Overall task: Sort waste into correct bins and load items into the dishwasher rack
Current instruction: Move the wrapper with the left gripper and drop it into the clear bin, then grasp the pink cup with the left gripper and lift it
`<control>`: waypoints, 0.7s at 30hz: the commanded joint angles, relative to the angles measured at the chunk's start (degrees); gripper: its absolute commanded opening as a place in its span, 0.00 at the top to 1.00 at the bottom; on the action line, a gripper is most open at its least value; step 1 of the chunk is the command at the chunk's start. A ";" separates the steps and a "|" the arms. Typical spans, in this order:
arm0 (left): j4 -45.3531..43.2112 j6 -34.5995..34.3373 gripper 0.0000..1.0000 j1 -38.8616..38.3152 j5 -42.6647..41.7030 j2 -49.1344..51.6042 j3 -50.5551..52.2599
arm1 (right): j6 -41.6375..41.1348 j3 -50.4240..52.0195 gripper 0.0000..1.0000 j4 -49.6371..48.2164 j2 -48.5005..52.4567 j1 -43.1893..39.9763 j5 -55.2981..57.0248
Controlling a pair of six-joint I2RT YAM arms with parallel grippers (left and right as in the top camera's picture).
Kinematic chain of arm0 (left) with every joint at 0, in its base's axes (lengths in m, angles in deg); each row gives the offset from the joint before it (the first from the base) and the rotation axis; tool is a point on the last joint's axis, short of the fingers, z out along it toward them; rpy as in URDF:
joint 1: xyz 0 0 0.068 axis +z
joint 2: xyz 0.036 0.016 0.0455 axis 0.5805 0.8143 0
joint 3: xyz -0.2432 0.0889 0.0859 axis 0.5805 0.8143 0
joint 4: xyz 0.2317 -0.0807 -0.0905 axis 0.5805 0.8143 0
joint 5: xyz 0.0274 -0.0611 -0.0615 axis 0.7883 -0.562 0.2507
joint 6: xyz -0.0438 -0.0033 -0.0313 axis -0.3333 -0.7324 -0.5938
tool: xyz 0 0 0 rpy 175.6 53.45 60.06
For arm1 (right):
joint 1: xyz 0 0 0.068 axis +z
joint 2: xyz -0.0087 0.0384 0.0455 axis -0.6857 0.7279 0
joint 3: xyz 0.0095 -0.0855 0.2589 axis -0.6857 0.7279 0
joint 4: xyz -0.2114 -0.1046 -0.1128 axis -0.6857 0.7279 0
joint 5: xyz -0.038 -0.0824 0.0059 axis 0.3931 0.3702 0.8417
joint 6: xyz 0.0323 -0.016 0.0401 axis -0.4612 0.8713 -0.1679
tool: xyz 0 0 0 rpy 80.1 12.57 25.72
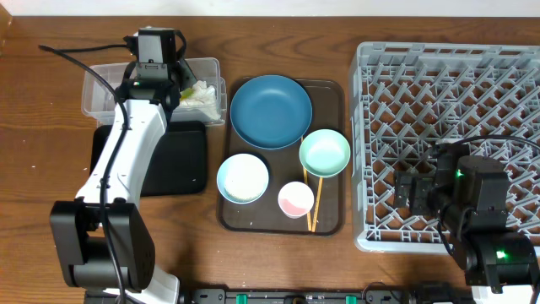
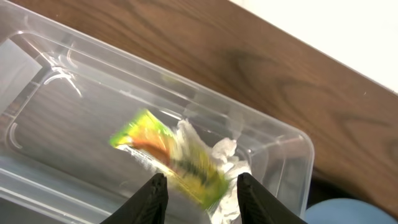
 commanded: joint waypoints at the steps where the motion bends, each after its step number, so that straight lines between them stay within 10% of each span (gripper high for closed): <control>1: 2.64 2.91 0.58 -0.61 -0.63 -1.86 0.07 | -0.48 -1.20 0.01 -0.11 0.00 1.07 -0.24; 21: 39.98 7.37 0.41 -22.36 -15.61 -7.63 4.63 | -0.50 -1.20 0.01 -0.11 0.00 1.07 -0.24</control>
